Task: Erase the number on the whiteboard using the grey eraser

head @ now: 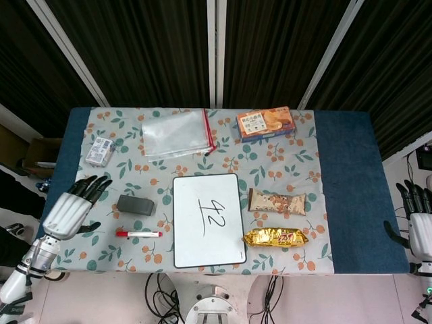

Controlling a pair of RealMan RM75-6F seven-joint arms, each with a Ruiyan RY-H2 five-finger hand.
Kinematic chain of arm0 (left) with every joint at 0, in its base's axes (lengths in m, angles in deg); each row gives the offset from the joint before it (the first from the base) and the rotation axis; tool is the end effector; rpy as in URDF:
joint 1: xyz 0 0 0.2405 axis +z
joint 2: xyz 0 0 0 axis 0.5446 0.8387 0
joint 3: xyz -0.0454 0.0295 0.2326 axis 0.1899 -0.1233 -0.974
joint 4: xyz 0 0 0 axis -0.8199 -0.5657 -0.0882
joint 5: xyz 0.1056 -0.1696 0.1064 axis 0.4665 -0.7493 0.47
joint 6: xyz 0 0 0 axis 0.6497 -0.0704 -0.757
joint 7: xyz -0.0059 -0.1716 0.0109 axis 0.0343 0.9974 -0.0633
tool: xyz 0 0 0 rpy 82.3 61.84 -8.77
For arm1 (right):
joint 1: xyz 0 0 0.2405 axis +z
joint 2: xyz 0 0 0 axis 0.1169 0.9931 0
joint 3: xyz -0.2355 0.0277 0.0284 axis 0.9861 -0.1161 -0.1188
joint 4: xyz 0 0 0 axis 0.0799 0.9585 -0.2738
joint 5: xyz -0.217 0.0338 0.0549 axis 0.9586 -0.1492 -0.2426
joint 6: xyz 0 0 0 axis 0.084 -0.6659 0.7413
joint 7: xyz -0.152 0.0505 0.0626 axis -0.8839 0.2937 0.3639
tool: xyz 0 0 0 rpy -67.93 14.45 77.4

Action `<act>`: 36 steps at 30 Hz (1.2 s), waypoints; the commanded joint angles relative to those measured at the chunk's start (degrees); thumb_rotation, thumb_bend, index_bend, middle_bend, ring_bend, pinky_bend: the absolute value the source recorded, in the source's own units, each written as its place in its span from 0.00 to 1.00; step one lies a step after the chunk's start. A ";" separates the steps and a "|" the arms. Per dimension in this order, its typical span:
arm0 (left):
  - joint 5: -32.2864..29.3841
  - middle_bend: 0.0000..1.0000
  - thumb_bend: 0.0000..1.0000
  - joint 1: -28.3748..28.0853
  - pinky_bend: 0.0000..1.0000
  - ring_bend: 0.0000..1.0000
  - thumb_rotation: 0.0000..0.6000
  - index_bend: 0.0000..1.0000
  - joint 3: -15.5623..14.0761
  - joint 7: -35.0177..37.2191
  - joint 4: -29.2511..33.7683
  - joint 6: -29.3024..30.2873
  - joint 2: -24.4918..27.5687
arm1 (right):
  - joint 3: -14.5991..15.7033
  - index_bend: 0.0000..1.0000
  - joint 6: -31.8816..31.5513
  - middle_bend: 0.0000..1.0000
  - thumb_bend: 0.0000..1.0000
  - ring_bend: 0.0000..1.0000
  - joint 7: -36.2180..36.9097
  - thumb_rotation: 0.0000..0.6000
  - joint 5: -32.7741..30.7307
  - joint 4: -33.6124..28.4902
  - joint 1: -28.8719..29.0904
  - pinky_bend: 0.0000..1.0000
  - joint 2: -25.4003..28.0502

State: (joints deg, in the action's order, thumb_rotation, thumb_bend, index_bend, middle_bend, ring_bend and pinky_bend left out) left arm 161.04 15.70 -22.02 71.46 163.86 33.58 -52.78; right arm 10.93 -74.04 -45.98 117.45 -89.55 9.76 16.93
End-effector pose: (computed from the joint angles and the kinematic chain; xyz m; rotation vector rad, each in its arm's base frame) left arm -0.2483 0.2541 0.0834 -1.8250 -0.7064 -0.8994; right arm -0.3425 -0.2091 0.1572 1.2970 -0.8765 0.8850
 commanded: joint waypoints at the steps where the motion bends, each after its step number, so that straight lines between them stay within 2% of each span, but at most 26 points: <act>1: 0.09 0.09 0.06 -3.43 0.18 0.08 1.00 0.08 0.01 0.39 -0.71 -4.38 -1.91 | 0.03 0.00 -0.21 0.00 0.23 0.00 -0.25 1.00 0.05 -0.26 -0.15 0.00 0.17; 10: -3.66 0.10 0.06 -8.13 0.18 0.08 1.00 0.09 -0.02 -0.37 -4.95 -13.16 -6.58 | 0.04 0.00 -0.13 0.00 0.23 0.00 -0.86 1.00 -0.21 -0.71 -0.29 0.00 0.33; 21: -5.46 0.18 0.16 -11.48 0.21 0.14 1.00 0.19 0.22 3.91 -13.19 -16.30 -12.87 | -0.17 0.00 0.89 0.00 0.23 0.00 -1.03 1.00 -1.03 -0.50 -0.02 0.00 0.11; 27: -6.17 0.24 0.21 -12.81 0.21 0.21 1.00 0.24 -0.15 4.05 -14.78 -17.75 -14.04 | -0.29 0.00 1.21 0.00 0.23 0.00 -1.03 1.00 -1.51 -0.27 -0.02 0.00 0.06; 36: -7.54 0.29 0.28 -13.38 0.21 0.25 1.00 0.29 -0.61 4.12 -15.83 -18.11 -14.95 | -0.39 0.00 1.83 0.00 0.23 0.00 -1.22 1.00 -1.79 -0.03 0.24 0.00 -0.11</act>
State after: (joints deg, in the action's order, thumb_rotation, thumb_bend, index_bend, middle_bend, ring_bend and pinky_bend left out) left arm 153.55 2.32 -22.61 75.61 148.08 15.42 -67.69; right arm 10.56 -72.20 -47.19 115.67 -89.58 10.01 16.81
